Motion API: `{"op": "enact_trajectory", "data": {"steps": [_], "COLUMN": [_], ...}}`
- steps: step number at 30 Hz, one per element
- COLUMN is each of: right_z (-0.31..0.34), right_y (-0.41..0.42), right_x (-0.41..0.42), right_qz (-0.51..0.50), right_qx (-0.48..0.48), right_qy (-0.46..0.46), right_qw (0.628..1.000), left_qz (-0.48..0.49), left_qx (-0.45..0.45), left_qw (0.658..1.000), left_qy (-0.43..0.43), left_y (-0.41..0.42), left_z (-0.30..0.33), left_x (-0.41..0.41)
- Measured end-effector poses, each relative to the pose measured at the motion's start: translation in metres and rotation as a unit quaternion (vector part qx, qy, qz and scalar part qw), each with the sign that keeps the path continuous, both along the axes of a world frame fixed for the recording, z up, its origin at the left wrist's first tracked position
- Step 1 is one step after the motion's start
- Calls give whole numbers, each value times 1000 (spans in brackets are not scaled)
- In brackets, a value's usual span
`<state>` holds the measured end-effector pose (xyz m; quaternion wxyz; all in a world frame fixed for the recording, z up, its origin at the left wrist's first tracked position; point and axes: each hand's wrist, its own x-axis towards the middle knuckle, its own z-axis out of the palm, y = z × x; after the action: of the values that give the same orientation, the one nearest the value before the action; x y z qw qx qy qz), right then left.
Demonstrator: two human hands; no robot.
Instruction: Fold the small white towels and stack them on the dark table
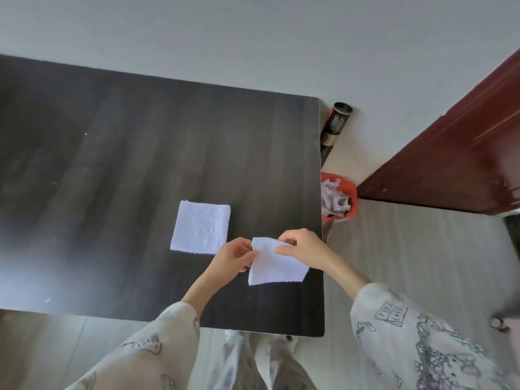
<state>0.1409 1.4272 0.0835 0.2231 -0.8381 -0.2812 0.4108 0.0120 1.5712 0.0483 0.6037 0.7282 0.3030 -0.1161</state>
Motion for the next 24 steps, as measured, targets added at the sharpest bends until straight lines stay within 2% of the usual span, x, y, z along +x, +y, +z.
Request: {"op": "enact_trajectory", "data": {"steps": [6, 24], "right_z": [-34, -77], "right_y": [25, 50], "right_x": [38, 80], "right_qz": [2, 40], "right_qx": [-36, -53], "right_qy": [1, -143], "right_qw": [999, 987], "left_qz": [26, 52], "left_qx": [45, 134], "left_qw": [997, 982], "left_qy": [48, 121], "left_y": [19, 36], "left_z": [-29, -54], "left_x": [44, 93]}}
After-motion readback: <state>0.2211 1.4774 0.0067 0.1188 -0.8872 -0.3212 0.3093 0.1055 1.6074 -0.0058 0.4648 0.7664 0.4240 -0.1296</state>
